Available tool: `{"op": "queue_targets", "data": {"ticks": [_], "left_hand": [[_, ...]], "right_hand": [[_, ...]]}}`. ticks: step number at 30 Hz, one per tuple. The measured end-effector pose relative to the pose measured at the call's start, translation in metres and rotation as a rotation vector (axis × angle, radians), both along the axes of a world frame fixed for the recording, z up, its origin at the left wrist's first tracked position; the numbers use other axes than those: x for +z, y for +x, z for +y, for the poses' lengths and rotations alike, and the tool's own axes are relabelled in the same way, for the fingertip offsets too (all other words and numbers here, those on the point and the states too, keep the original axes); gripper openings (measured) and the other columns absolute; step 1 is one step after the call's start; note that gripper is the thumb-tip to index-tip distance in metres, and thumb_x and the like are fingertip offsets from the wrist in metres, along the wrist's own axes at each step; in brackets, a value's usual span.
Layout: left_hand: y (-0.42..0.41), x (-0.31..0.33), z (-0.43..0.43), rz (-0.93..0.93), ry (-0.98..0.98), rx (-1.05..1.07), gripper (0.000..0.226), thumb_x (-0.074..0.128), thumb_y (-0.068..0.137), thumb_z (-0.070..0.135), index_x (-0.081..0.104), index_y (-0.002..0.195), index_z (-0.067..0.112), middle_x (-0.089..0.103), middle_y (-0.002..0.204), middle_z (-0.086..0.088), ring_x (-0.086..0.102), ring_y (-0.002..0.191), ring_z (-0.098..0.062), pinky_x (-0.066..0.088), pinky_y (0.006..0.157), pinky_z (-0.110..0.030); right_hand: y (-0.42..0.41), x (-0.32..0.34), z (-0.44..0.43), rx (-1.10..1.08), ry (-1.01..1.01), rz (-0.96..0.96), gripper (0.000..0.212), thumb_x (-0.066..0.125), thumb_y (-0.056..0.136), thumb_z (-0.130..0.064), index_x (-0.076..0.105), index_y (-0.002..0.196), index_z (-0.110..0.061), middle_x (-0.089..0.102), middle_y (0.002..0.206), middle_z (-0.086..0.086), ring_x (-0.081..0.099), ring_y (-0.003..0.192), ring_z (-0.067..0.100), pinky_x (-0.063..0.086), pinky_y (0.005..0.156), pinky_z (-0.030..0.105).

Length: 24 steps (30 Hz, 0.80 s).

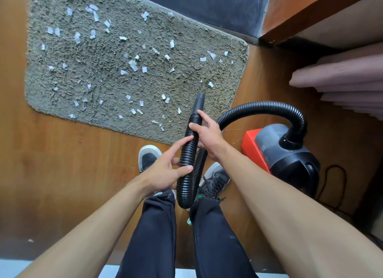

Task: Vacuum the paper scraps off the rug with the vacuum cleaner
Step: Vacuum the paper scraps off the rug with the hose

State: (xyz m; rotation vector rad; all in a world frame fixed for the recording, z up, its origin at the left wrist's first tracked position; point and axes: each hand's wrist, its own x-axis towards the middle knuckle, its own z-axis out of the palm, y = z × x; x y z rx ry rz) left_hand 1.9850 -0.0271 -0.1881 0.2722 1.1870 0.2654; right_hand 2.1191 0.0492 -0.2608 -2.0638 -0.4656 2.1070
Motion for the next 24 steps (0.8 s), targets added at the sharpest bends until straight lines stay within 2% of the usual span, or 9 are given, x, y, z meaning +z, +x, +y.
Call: {"op": "queue_targets", "data": {"ticks": [3, 5, 7, 8, 13, 15, 17, 22, 24], "left_hand": [[0.000, 0.000, 0.007, 0.000, 0.005, -0.036, 0.071, 0.055, 0.098, 0.002, 0.034, 0.144, 0.052, 0.065, 0.099, -0.007, 0.069, 0.075, -0.014, 0.058, 0.056, -0.033], [-0.002, -0.001, 0.012, 0.022, 0.028, -0.073, 0.071, 0.056, 0.098, 0.004, 0.034, 0.143, 0.054, 0.066, 0.102, -0.008, 0.069, 0.081, -0.019, 0.062, 0.066, -0.047], [-0.006, 0.001, 0.017, 0.039, 0.055, -0.099, 0.070, 0.057, 0.098, 0.005, 0.035, 0.141, 0.056, 0.066, 0.105, -0.009, 0.067, 0.086, -0.026, 0.056, 0.078, -0.064], [-0.009, 0.002, 0.020, 0.047, 0.064, -0.107, 0.070, 0.057, 0.098, 0.005, 0.035, 0.141, 0.057, 0.066, 0.104, -0.009, 0.067, 0.086, -0.027, 0.053, 0.079, -0.067], [-0.022, 0.005, 0.036, 0.057, 0.083, -0.128, 0.069, 0.056, 0.098, 0.006, 0.034, 0.143, 0.054, 0.066, 0.098, -0.003, 0.069, 0.083, -0.021, 0.059, 0.076, -0.057], [-0.023, 0.007, 0.040, 0.055, 0.072, -0.103, 0.069, 0.056, 0.099, 0.005, 0.034, 0.144, 0.052, 0.065, 0.096, -0.001, 0.070, 0.075, -0.013, 0.063, 0.065, -0.044], [-0.023, 0.007, 0.043, 0.055, 0.054, -0.071, 0.068, 0.055, 0.099, 0.005, 0.034, 0.145, 0.051, 0.066, 0.098, -0.001, 0.071, 0.069, -0.007, 0.059, 0.056, -0.030], [-0.012, 0.001, 0.047, 0.058, 0.036, -0.051, 0.068, 0.055, 0.099, 0.003, 0.036, 0.143, 0.051, 0.066, 0.095, -0.002, 0.071, 0.069, -0.008, 0.062, 0.064, -0.039], [-0.006, -0.002, 0.047, 0.045, 0.037, -0.067, 0.068, 0.054, 0.099, 0.003, 0.037, 0.142, 0.053, 0.068, 0.095, -0.001, 0.071, 0.073, -0.014, 0.062, 0.068, -0.047]], "right_hand": [[0.002, 0.002, 0.006, 0.007, 0.006, -0.026, 0.060, 0.060, 0.093, -0.008, 0.041, 0.145, -0.031, 0.066, 0.112, 0.009, 0.066, 0.078, 0.016, 0.052, 0.052, 0.024], [0.001, 0.003, 0.011, 0.006, 0.000, -0.037, 0.060, 0.060, 0.093, -0.008, 0.041, 0.145, -0.031, 0.065, 0.114, 0.008, 0.066, 0.077, 0.015, 0.052, 0.051, 0.024], [-0.003, 0.004, 0.016, -0.005, -0.002, -0.042, 0.060, 0.060, 0.093, -0.009, 0.041, 0.145, -0.031, 0.064, 0.120, 0.009, 0.065, 0.078, 0.015, 0.051, 0.050, 0.023], [-0.005, 0.005, 0.018, -0.011, 0.001, -0.045, 0.060, 0.060, 0.093, -0.009, 0.041, 0.146, -0.031, 0.064, 0.121, 0.009, 0.065, 0.077, 0.015, 0.051, 0.050, 0.022], [-0.018, 0.007, 0.030, -0.022, 0.027, -0.026, 0.061, 0.059, 0.093, -0.009, 0.040, 0.146, -0.031, 0.063, 0.125, 0.010, 0.064, 0.084, 0.017, 0.051, 0.050, 0.023], [-0.022, 0.006, 0.036, -0.014, 0.028, -0.018, 0.060, 0.059, 0.093, -0.009, 0.041, 0.146, -0.031, 0.063, 0.125, 0.009, 0.065, 0.089, 0.020, 0.052, 0.052, 0.025], [-0.024, 0.003, 0.040, -0.006, 0.018, -0.006, 0.060, 0.060, 0.093, -0.009, 0.041, 0.146, -0.031, 0.062, 0.126, 0.007, 0.066, 0.096, 0.021, 0.053, 0.055, 0.026], [-0.017, 0.000, 0.047, -0.002, -0.011, -0.022, 0.060, 0.058, 0.094, -0.008, 0.039, 0.147, -0.029, 0.060, 0.123, 0.001, 0.064, 0.094, 0.016, 0.054, 0.062, 0.030], [-0.008, 0.000, 0.045, -0.022, -0.018, -0.037, 0.060, 0.058, 0.093, -0.008, 0.040, 0.147, -0.028, 0.061, 0.120, 0.001, 0.064, 0.093, 0.018, 0.054, 0.063, 0.031]]}}
